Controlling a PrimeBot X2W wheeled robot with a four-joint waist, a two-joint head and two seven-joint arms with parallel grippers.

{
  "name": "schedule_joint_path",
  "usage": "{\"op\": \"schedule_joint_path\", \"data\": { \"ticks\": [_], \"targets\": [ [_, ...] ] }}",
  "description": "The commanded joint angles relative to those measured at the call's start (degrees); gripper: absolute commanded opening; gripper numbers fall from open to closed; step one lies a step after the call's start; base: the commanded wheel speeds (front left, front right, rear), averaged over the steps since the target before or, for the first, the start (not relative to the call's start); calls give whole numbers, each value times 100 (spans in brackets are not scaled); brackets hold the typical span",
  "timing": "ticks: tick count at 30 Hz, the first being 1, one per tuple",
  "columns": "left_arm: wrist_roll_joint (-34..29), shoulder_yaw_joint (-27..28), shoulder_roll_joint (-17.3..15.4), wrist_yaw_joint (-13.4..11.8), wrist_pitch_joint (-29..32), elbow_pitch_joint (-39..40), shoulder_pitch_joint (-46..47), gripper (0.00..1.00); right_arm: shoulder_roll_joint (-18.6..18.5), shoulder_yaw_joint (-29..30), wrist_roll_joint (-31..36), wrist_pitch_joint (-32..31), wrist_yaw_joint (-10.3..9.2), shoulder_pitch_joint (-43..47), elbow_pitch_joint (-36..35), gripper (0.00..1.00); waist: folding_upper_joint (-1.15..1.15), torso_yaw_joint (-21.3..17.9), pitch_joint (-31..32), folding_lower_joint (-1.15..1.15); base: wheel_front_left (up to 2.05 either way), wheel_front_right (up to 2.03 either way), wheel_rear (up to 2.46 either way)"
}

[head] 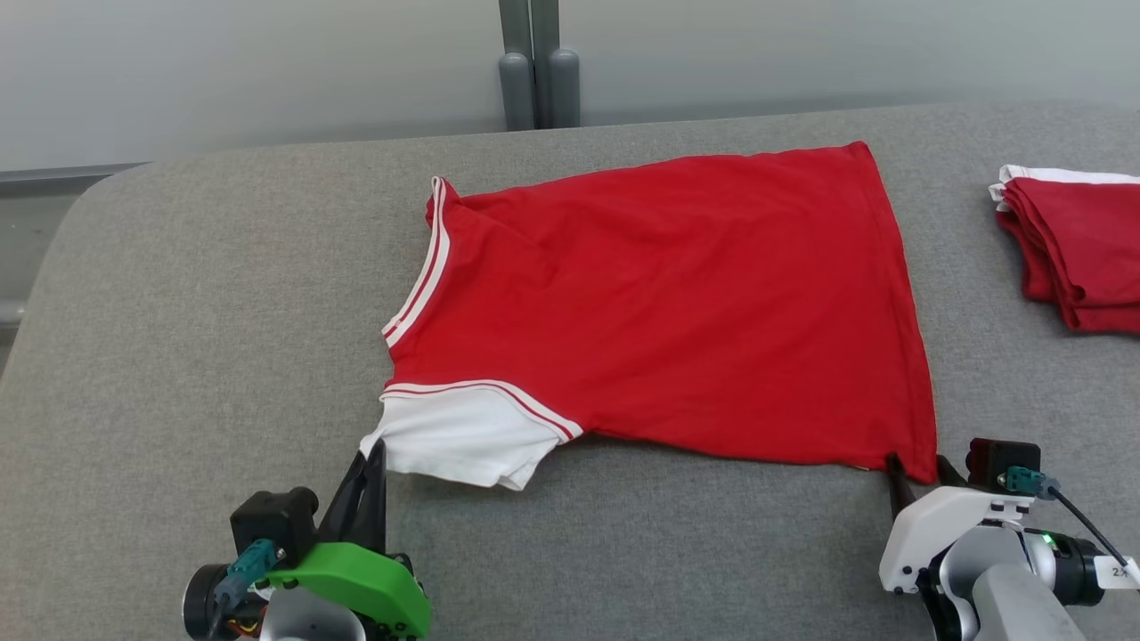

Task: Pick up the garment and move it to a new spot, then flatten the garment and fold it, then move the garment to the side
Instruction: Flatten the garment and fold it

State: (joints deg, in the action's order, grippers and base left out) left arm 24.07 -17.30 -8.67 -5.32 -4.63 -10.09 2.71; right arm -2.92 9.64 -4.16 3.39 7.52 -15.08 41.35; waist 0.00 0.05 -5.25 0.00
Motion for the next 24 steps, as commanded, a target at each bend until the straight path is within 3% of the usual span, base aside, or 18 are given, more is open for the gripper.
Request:
{"op": "schedule_joint_path", "data": {
  "ticks": [1,2,12,17,24],
  "targets": [
    [-3,17,-57,-35,-39,25,-52,0,2,-24,37,0,-7,-58,112,15,0,-1,1,0,0,0,0],
    [-1,18,-59,-40,-52,30,-51,0,2,-25,43,13,-7,-86,144,0,0,-2,1,0,0,0,0],
    [36,42,-65,0,-240,137,129,0,-5,-202,-239,398,-8,-345,-139,0,0,-83,61,0,0,0,0],
    [63,97,-65,35,-431,324,266,0,-5,-263,-261,595,-8,-362,-805,0,0,-140,128,0,0,0,0],
    [-18,251,-19,-30,-859,936,318,0,-77,-436,-372,753,-8,-93,-2361,0,0,-223,254,0,0,0,0]
  ]
}}
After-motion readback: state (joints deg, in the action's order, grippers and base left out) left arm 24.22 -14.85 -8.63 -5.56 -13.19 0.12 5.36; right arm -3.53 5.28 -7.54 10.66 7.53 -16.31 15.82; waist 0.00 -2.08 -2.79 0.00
